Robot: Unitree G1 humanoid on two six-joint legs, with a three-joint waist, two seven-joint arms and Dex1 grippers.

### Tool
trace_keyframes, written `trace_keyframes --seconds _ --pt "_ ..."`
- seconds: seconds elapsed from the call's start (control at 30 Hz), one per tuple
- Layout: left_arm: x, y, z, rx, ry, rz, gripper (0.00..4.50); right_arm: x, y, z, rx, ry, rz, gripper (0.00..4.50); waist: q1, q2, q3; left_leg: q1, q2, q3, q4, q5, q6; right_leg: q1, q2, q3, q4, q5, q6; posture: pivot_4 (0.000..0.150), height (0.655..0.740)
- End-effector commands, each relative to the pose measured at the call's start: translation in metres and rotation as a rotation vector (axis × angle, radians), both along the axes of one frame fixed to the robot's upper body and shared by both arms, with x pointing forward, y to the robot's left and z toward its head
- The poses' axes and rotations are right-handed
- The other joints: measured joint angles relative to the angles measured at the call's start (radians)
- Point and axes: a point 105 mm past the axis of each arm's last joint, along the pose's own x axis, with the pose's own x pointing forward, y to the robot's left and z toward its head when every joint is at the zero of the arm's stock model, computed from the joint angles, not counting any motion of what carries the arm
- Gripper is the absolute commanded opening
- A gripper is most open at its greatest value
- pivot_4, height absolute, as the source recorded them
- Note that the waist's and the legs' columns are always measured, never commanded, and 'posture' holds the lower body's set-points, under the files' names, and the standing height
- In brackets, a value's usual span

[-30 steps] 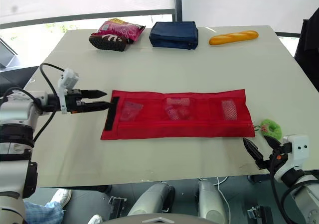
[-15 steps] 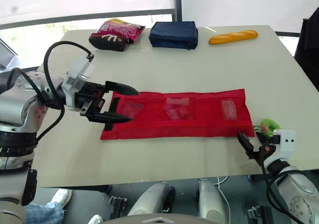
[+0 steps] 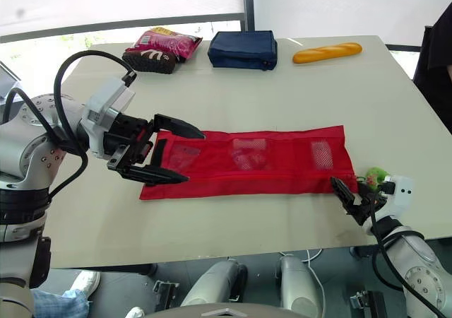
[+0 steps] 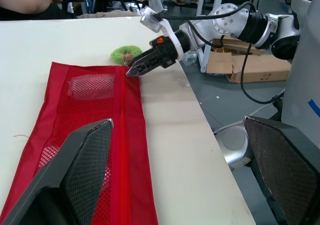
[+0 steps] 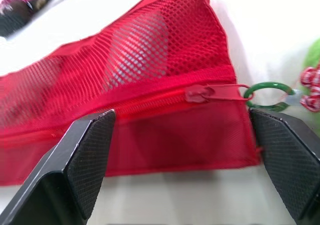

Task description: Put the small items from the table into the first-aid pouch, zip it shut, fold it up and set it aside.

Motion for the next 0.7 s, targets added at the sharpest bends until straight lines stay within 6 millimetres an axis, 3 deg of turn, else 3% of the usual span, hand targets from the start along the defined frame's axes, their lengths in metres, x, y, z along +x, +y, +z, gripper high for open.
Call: trace_keyframes --seconds 0.03,0.2,0.3,0.47,0.7 --pt "-0.003 -0.002 0.009 -0.001 -0.039 -0.020 4.50 0.003 0.010 0.001 0.083 0.002 0.024 3.25 -0.002 0.000 0.000 0.000 0.000 0.000 0.000 0.000 0.000 0.000 0.000 0.000 0.000 0.000 0.000 0.150 0.7293" --pt "-0.002 -0.003 0.010 -0.013 -0.047 -0.017 4.50 0.012 0.013 0.013 0.190 -0.036 -0.008 0.84 -0.003 0.001 0.000 0.000 0.000 0.001 -0.001 0.000 0.000 -0.001 0.000 0.001 0.000 0.000 0.000 0.150 0.7293" --pt "0.000 -0.004 0.011 -0.019 -0.052 -0.014 4.50 0.017 0.007 0.019 0.211 -0.067 -0.054 0.16 -0.001 0.001 0.000 0.001 0.000 0.001 -0.001 0.000 0.000 0.000 0.000 0.001 0.000 0.000 0.000 0.150 0.7293" --pt "0.001 -0.004 0.011 -0.022 -0.056 -0.013 4.50 0.019 -0.011 0.025 0.190 -0.107 -0.143 0.16 0.000 0.001 0.001 0.000 0.000 0.002 -0.001 0.000 0.000 0.000 0.000 0.002 0.000 0.000 0.000 0.150 0.7293" --pt "0.003 0.003 0.009 -0.022 -0.066 0.000 4.50 0.008 -0.041 0.046 0.119 -0.170 -0.207 0.16 0.003 0.003 0.002 0.000 0.000 0.002 -0.001 0.000 0.000 0.000 0.000 0.002 0.000 0.000 0.000 0.150 0.7293"
